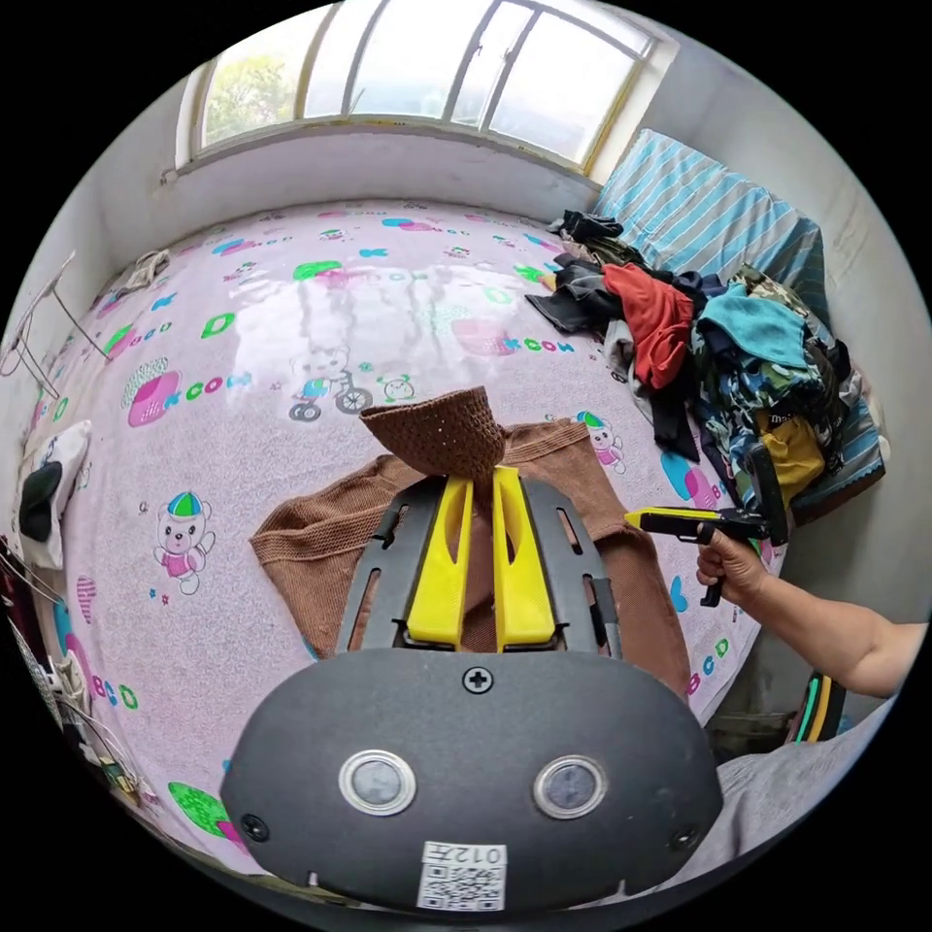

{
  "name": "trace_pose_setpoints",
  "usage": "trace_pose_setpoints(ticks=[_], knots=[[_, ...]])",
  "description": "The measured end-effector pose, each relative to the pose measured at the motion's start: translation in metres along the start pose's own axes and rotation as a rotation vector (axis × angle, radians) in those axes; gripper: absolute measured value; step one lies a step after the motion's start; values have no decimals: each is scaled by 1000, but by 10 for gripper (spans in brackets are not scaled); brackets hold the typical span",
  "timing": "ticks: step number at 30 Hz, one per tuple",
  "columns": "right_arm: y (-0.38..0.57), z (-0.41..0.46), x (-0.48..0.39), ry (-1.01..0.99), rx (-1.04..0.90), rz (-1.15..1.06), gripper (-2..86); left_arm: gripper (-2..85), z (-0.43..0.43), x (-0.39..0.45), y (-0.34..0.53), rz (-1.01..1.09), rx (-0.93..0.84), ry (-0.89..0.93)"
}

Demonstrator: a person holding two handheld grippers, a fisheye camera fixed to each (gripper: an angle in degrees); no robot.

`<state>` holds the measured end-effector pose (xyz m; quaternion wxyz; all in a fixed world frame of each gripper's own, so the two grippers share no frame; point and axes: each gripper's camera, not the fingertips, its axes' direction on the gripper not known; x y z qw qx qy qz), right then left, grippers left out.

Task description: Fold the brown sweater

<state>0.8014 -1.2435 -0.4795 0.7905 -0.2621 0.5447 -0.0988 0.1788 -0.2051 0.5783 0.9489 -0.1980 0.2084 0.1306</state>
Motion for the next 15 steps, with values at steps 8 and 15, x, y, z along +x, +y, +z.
trace_pose_setpoints(ticks=[8,15], knots=[[-22,59,46,109,-82,-26,-6,50,38,-105,68,-346,-85,-18],[-32,82,90,100,-100,-83,-10,35,4,-146,105,-513,16,6]])
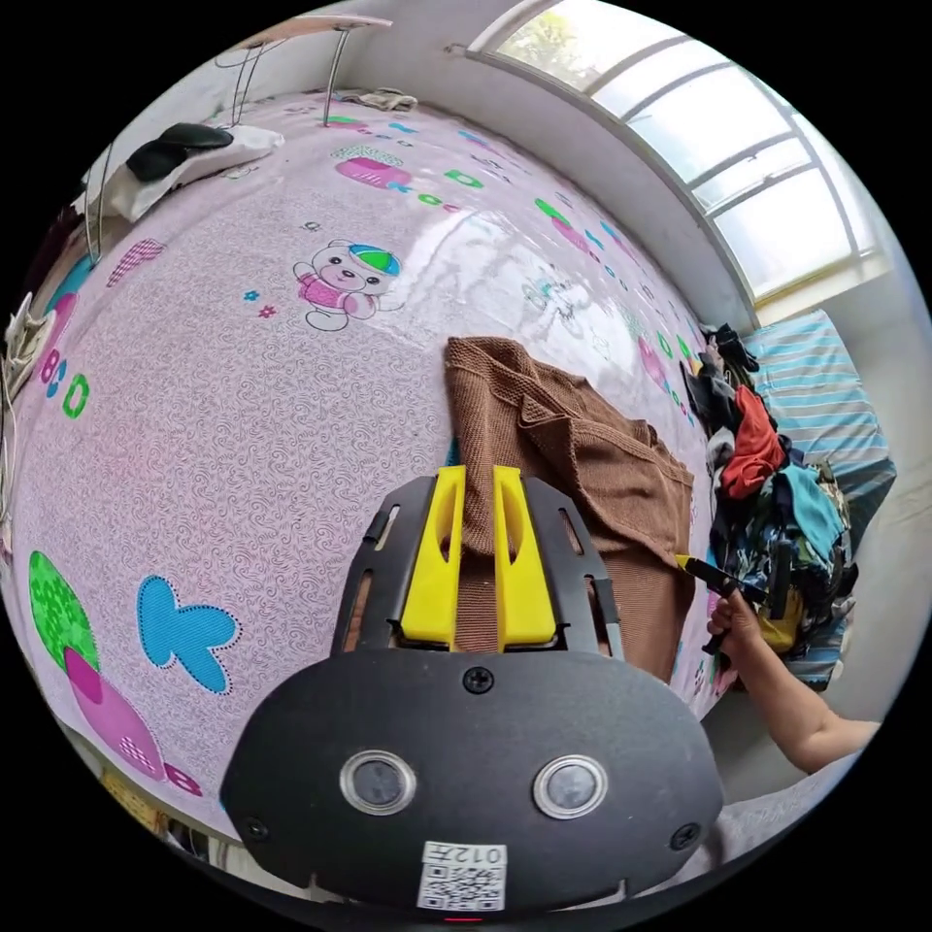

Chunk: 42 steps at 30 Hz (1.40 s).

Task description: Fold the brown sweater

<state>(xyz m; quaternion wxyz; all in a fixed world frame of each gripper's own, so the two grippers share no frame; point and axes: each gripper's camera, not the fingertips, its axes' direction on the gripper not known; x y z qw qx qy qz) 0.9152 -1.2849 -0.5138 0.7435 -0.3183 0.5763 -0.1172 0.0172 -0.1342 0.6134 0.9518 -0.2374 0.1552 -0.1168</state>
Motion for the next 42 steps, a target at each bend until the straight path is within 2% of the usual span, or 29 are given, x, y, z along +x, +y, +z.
trace_pose_setpoints(ticks=[6,10,12,15,21,24,27,32,37,38,42], knots=[[-4,17,32,18,0,-9,-10,28,31,90,-34,235,-23,-11],[-7,25,52,18,-1,-17,-10,19,71,117,-51,266,-124,-126],[-8,30,66,13,-1,-21,-10,14,80,114,-50,239,-167,-229],[-10,35,83,5,-5,-28,-9,9,70,90,-37,152,-152,-278],[-20,34,114,-44,-49,-36,-9,7,46,48,-25,28,-114,-206],[-31,18,127,-43,29,-52,-9,7,31,61,-35,76,-35,-165],[-62,11,144,-27,108,-32,-9,6,42,76,-53,129,-48,-145],[-115,32,162,15,117,-12,-8,4,81,84,-66,175,-129,-187],[-137,58,184,150,57,0,-9,0,99,73,-64,171,-139,-195],[-136,54,194,203,83,73,-9,0,100,72,-64,169,-136,-191],[-132,49,214,152,109,171,-9,-1,104,71,-62,176,-128,-189]])
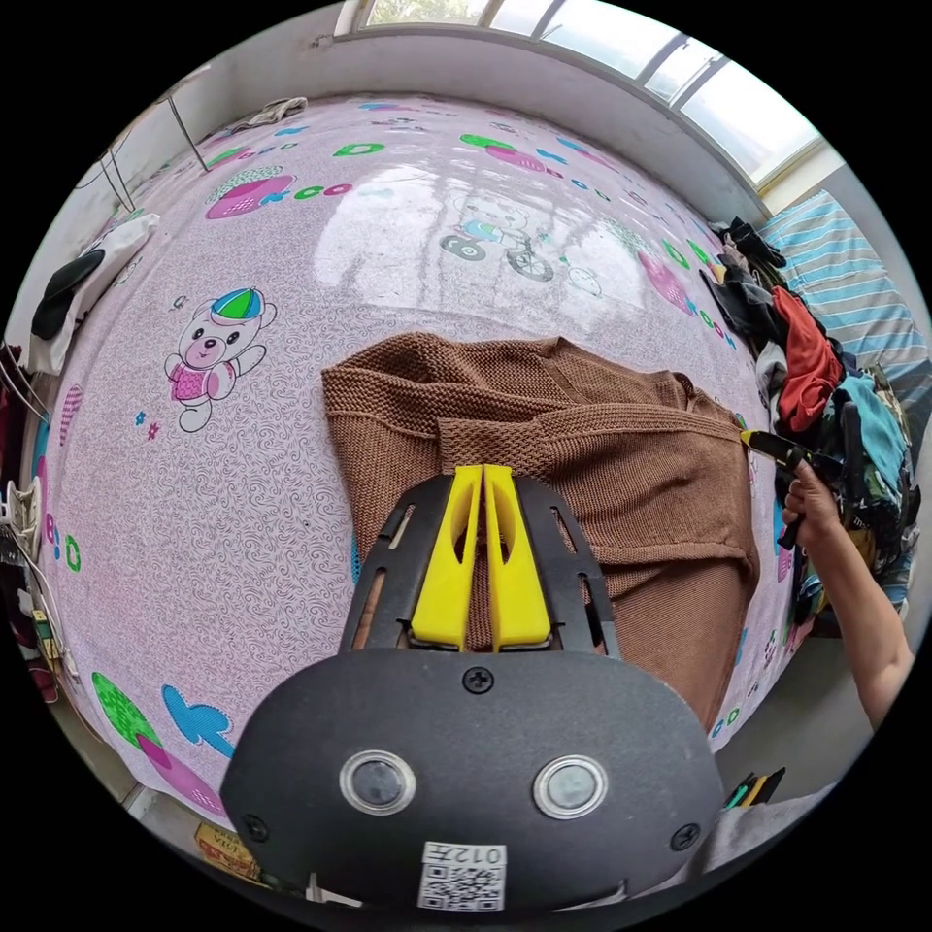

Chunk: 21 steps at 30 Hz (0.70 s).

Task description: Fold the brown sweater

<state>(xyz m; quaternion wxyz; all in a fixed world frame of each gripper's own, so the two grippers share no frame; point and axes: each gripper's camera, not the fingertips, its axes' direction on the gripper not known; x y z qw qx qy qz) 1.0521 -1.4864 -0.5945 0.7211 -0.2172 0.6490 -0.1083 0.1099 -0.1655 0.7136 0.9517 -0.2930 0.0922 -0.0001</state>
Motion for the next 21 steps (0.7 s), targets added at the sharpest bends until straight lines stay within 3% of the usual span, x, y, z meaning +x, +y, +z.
trace_pose_setpoints(ticks=[5,9,13,15,21], knots=[[0,-23,1,-41,102,-59,-9,-2,5,-1,1,-4,3,4],[-13,-4,1,-69,-14,-138,-9,-2,10,0,2,-1,16,-5],[-11,-7,20,28,-4,-26,-9,-2,15,-7,0,-29,2,32],[2,-21,24,67,13,-23,-9,-2,12,-16,1,-90,-5,50],[96,-71,11,-87,-6,-247,-8,-2,-26,-32,40,-83,24,32]])
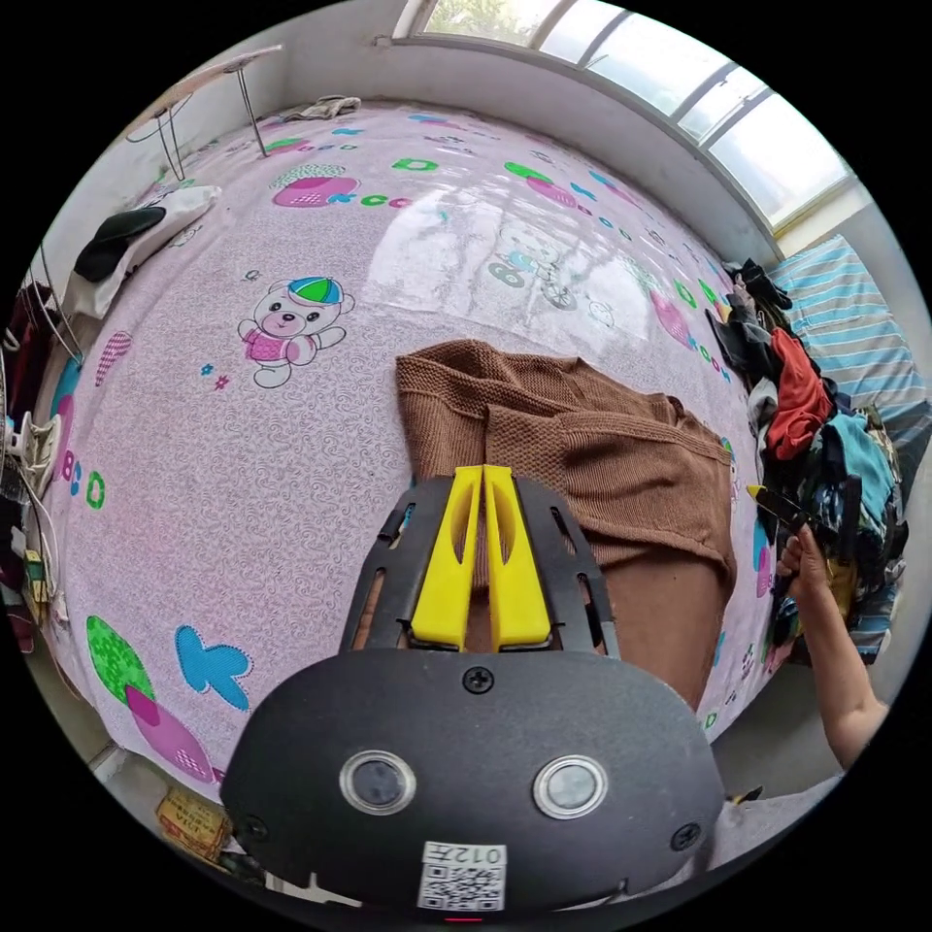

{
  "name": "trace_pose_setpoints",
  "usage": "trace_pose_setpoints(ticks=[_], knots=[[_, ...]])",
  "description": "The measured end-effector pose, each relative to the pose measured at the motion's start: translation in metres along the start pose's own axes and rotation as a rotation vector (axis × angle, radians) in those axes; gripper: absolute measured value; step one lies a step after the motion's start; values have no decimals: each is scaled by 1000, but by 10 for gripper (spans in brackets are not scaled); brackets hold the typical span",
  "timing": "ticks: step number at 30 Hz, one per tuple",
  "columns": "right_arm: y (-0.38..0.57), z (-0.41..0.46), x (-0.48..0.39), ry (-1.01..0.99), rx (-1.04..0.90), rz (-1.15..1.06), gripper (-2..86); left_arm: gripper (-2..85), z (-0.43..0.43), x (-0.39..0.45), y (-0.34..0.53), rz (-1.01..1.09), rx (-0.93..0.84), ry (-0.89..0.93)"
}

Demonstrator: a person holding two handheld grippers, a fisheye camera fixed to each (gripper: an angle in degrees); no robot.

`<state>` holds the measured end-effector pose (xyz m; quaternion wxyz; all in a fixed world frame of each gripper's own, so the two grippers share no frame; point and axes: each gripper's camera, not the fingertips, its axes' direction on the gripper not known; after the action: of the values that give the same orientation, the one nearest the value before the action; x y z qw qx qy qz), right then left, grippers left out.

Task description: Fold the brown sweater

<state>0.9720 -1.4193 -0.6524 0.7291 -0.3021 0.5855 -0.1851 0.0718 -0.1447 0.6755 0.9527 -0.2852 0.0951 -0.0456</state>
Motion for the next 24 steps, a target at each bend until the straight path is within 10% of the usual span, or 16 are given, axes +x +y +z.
trace_pose_setpoints(ticks=[17,24], knots=[[270,-37,-64,5,-268,-262,-9,-1,23,10,266,233,-393,-74],[283,-86,-47,-155,-234,-117,0,3,-5,-55,297,-84,-286,58]])
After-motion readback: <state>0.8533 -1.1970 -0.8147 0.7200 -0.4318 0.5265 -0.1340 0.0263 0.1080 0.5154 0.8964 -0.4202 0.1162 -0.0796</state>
